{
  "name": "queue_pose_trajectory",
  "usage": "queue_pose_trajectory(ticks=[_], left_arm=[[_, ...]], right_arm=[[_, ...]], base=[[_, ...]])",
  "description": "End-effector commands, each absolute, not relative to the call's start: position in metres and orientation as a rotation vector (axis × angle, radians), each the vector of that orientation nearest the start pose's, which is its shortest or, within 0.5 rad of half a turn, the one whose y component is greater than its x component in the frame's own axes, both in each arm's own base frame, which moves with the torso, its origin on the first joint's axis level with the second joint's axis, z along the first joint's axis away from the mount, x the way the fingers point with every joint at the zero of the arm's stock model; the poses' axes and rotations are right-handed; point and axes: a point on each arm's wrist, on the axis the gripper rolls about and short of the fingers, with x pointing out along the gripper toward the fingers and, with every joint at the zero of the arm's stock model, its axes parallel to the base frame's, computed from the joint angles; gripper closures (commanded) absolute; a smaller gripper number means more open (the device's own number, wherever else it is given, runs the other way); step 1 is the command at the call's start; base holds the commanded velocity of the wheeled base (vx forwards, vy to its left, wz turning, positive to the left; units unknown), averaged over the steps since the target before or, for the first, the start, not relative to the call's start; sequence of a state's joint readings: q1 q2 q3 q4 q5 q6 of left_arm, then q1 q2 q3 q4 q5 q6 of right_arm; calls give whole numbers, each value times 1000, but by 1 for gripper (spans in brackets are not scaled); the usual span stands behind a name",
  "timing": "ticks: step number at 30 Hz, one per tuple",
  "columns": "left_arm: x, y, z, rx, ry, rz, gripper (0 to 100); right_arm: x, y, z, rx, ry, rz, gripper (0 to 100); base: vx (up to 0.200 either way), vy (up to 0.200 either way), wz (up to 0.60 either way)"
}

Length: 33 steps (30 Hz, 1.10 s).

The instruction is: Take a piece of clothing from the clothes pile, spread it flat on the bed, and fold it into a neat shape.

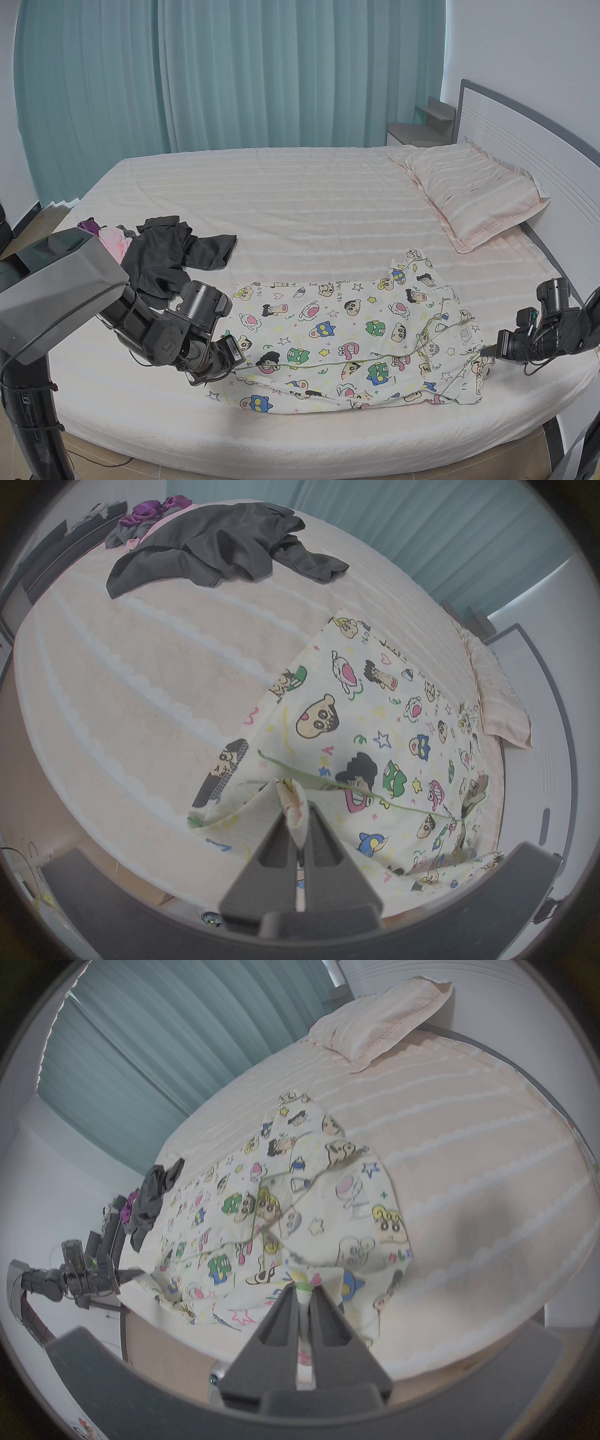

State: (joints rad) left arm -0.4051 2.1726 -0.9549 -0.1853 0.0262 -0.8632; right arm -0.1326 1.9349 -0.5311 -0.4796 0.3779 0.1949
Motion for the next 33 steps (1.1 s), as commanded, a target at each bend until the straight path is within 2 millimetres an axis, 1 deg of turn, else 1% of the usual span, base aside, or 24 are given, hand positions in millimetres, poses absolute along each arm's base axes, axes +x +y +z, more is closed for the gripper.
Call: queue_pose_trajectory(ticks=[1,4,8,9,11,14,17,19,21,24,26,28,29,30,33], left_arm=[[333,-135,19,-579,1068,132,100],[339,-133,22,-598,1051,136,100],[345,-132,22,-633,1037,155,100],[351,-131,20,-643,1029,162,100],[354,-131,19,-647,1025,164,100],[358,-130,18,-652,1021,167,100],[367,-129,22,-715,989,188,100],[368,-130,23,-732,985,197,100],[366,-129,23,-739,988,201,100],[354,-125,30,-737,999,203,100],[347,-123,35,-740,1003,198,100],[336,-121,43,-748,1018,174,100],[336,-121,43,-748,1018,174,100],[328,-119,50,-753,1025,155,100],[317,-116,57,-744,1034,154,100]], right_arm=[[285,-31,29,438,918,124,100],[293,-32,26,446,890,112,100],[298,-32,21,452,881,109,100],[303,-33,19,458,864,106,100],[307,-34,19,473,844,97,100],[309,-34,20,490,819,92,100],[314,-34,20,499,785,84,100],[314,-33,17,498,789,77,100],[313,-33,17,496,791,73,100],[309,-33,20,496,788,68,100],[305,-34,25,497,779,68,100],[298,-35,34,497,764,64,100],[298,-35,34,497,764,64,100],[290,-34,41,494,753,64,100],[275,-33,53,490,739,68,100]], base=[[0,0,0],[0,0,0],[0,0,0],[0,0,0],[0,0,0],[0,0,0],[0,0,0],[0,0,0],[0,0,0],[0,0,0],[0,0,0],[0,0,0],[0,0,0],[0,0,0],[0,0,0]])
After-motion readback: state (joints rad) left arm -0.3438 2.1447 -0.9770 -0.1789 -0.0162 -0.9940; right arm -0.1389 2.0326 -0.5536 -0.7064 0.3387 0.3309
